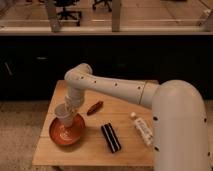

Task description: Place the ceramic cup in the ceramic bowl

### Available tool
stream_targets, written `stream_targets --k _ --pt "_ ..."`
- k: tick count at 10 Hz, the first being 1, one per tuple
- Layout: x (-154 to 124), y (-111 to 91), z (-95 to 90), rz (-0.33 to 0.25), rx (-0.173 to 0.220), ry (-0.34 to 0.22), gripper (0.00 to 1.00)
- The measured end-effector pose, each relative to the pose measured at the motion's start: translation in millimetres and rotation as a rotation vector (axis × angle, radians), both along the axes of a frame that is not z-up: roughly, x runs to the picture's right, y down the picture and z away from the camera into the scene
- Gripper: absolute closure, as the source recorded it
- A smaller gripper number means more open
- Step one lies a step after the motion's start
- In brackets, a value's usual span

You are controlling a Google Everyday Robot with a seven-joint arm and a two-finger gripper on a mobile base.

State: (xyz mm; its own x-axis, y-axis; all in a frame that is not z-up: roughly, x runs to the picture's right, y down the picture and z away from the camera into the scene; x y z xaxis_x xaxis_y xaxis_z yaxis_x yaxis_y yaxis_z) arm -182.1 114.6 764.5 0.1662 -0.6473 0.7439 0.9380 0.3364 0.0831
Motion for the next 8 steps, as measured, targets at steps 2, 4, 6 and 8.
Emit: stream_targets --k 2,4,6,8 --pt "-0.1 0.6 -0.9 0.006 0.016 0.0 0.38" --pt "1.4 0.8 -1.7 0.02 0.033 0.004 0.46" --pt "2.4 0.7 -2.9 0.032 0.046 0.006 0.66" --pt "3.4 1.0 -2.9 0.042 0.051 0.007 0.86"
